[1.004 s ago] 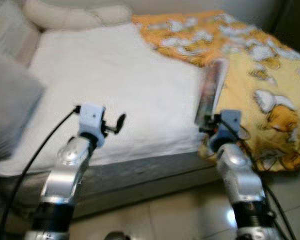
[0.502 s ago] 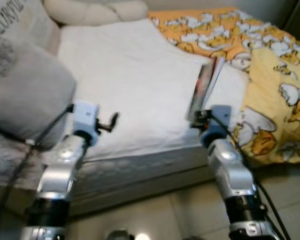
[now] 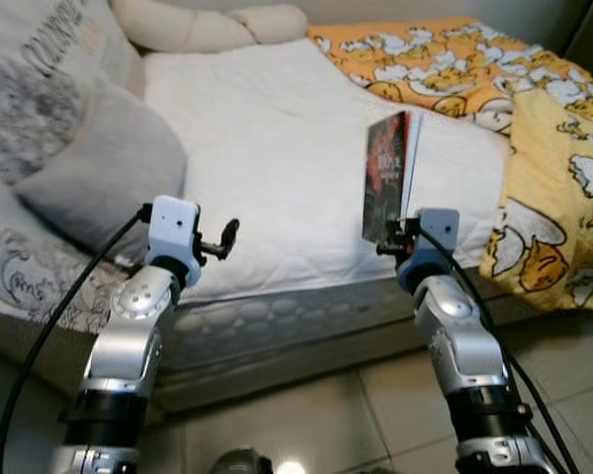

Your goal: Clean up the room

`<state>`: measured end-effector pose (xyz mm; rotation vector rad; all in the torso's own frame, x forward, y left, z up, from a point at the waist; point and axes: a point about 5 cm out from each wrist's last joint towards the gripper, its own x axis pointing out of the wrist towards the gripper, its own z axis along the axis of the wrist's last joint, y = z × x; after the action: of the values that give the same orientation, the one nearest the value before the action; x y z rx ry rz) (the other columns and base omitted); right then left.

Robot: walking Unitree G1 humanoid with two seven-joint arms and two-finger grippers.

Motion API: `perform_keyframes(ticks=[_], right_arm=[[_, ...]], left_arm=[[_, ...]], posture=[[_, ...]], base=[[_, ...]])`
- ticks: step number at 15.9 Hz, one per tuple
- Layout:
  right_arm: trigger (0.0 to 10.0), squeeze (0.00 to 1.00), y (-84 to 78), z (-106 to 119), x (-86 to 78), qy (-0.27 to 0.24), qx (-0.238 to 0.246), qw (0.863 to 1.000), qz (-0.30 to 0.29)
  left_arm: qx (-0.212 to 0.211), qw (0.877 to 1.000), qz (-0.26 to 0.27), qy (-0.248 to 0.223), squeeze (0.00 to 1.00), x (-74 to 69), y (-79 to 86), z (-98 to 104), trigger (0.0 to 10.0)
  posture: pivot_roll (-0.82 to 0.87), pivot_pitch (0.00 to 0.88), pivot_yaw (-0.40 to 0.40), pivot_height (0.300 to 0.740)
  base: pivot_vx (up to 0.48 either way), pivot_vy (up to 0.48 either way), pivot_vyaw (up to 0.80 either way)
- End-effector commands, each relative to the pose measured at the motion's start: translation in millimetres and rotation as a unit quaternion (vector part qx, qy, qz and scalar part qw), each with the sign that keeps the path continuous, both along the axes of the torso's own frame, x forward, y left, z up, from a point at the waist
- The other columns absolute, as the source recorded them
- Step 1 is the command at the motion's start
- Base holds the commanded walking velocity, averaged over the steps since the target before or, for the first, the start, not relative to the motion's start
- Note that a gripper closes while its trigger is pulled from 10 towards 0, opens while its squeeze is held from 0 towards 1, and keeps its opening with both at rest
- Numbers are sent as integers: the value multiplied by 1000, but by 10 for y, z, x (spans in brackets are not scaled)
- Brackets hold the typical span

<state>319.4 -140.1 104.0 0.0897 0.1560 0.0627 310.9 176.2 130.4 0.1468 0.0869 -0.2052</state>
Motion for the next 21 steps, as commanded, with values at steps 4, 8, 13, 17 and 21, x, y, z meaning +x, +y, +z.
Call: perform_keyframes(ticks=[4, 8, 13, 17, 21], right_arm=[[10000, 0, -1, 104, 27, -24, 0, 1000, -1], [10000, 0, 7, 97, 26, -23, -2, 1000, -1], [10000, 0, -33, 79, 17, -21, -3, 1000, -7], [10000, 0, -26, 68, 8, -19, -5, 1000, -6], [10000, 0, 22, 77, 7, -21, -28, 999, 20]], left_arm=[[-1, 1000, -5, -13, 0, 7, -18, 45, 10000], [0, 1000, -6, -13, 0, 3, -24, 36, 10000], [-1, 1000, -7, -14, 0, -6, -51, 25, 10000], [-3, 1000, -6, -14, 0, -11, -62, 21, 10000], [-5, 1000, -3, -14, 0, -11, -38, 20, 10000]], posture=[[95, 0, 6, 740], [96, 0, 5, 740], [94, 0, 6, 740], [94, 0, 8, 740], [94, 0, 8, 740]], base=[[61, 0, 0], [273, 0, 0], [284, 0, 0], [290, 0, 0], [308, 0, 313]])
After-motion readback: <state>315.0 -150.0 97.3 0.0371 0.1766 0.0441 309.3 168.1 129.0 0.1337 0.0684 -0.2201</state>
